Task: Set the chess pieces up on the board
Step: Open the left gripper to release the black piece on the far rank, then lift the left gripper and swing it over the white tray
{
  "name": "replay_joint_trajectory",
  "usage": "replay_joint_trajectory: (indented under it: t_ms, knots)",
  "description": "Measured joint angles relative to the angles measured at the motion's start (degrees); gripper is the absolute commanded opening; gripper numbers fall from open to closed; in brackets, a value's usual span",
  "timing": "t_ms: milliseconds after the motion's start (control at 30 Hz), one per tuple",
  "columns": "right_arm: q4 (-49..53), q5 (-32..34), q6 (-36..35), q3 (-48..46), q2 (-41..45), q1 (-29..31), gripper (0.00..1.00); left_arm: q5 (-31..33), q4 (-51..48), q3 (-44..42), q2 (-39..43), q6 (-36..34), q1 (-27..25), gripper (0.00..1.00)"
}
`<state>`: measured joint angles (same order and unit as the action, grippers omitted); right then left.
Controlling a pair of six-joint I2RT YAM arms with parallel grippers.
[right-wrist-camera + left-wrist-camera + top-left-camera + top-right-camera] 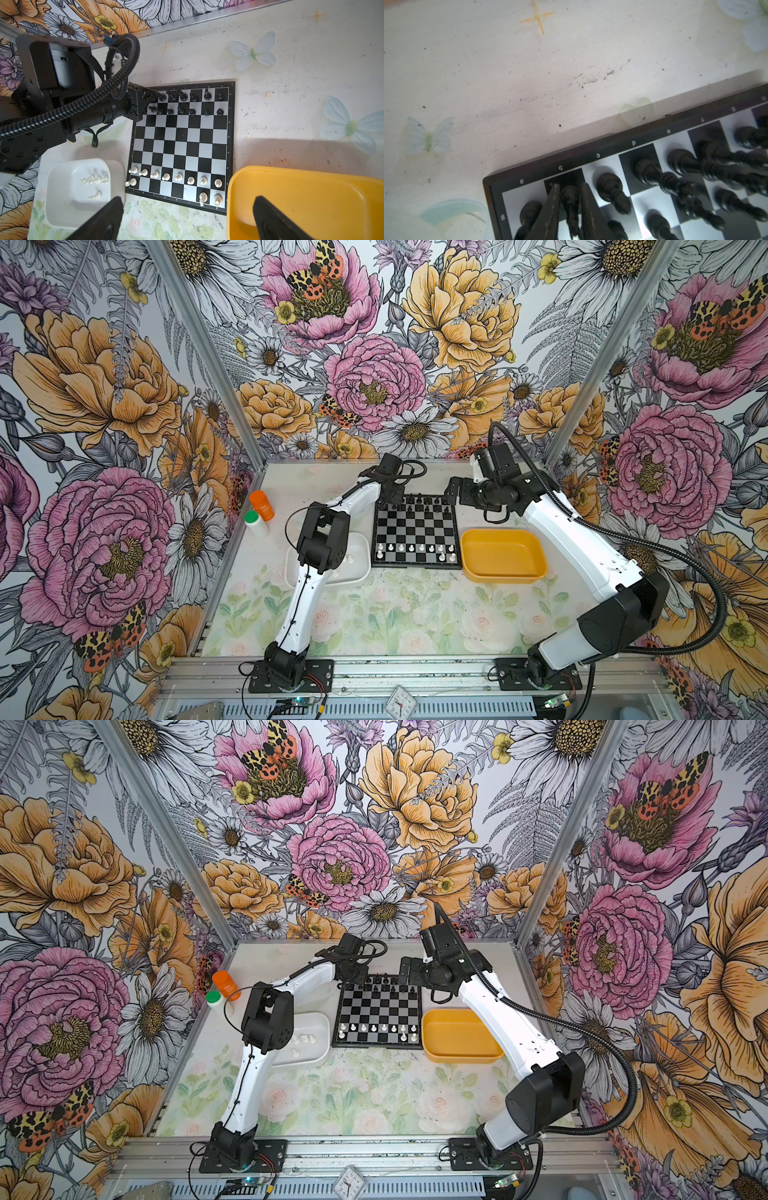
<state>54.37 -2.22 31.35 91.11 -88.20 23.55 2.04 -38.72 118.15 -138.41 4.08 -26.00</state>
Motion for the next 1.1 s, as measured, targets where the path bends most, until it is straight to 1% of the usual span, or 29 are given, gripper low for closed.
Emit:
replay_joint_trajectory:
  t_ms: [567, 667, 800, 833, 900, 1000, 1067, 1100]
  knots:
    - [0.0, 0.0, -0.6, 0.0, 0.0, 0.0, 1.00, 0.0, 0.0, 1.7, 0.0, -0.1, 0.0, 0.29]
    - [0.0, 0.0, -0.6, 0.0, 0.0, 0.0, 1.00, 0.3, 0.0, 1.9, 0.0, -0.3, 0.0, 0.34]
    - [0.0, 0.3, -0.9, 0.0, 0.0, 0.0, 1.00, 1.0, -0.1, 2.3, 0.0, -1.0, 0.3, 0.45]
    - [0.0, 0.5, -1.0, 0.1, 0.0, 0.0, 1.00, 1.2, -0.2, 2.6, 0.0, -0.9, 0.5, 0.49]
    - [0.0, 0.5, -1.1, 0.5, 0.0, 0.0, 1.00, 1.5, -0.3, 3.7, 0.2, -1.1, 1.3, 0.60]
    - [0.0, 0.9, -1.6, 1.2, 0.0, 0.0, 1.00, 1.8, -0.3, 5.0, 1.5, -0.5, 2.9, 0.70]
    - [0.0, 0.9, -2.2, 1.8, 0.0, 0.0, 1.00, 2.3, -0.4, 5.2, 3.8, -0.3, 4.2, 0.75]
    - [0.0, 1.0, -2.5, 1.9, 0.0, 0.0, 1.00, 2.5, -0.5, 5.2, 5.0, 0.0, 4.7, 0.76]
